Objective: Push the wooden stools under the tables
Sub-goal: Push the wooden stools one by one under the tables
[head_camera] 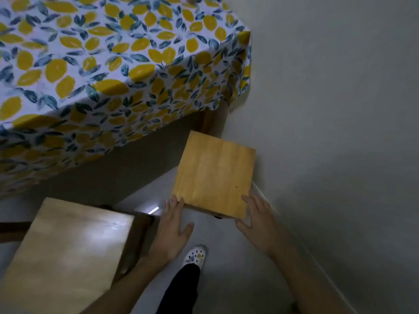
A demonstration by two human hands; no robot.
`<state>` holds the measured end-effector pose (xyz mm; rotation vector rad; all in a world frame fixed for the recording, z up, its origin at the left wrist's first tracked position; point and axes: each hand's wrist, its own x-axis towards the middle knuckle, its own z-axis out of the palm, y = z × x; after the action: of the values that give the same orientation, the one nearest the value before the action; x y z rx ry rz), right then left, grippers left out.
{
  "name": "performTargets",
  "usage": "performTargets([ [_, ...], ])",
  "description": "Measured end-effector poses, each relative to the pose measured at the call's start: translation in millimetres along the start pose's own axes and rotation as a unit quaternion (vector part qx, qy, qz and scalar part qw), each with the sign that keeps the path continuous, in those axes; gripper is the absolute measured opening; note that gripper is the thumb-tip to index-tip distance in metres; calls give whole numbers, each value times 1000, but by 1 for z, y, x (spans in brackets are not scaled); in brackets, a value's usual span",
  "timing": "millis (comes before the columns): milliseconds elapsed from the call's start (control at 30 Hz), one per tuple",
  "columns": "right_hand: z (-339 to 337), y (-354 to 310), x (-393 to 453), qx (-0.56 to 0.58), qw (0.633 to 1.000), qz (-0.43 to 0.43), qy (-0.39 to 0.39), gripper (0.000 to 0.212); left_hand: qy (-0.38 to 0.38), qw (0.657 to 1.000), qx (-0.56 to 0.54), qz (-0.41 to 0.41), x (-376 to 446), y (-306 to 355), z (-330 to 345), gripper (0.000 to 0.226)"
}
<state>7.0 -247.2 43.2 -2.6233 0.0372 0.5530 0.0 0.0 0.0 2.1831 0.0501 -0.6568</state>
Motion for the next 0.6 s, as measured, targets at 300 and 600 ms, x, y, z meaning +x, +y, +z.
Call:
performTargets([
  [300,78,132,124,-115,984,-107,-83,108,1,982,114,-151,107,-29,107,105],
  [600,80,196,167,-194,941,-258,-100,105,56,958,126,-253,133,-13,167,118],
])
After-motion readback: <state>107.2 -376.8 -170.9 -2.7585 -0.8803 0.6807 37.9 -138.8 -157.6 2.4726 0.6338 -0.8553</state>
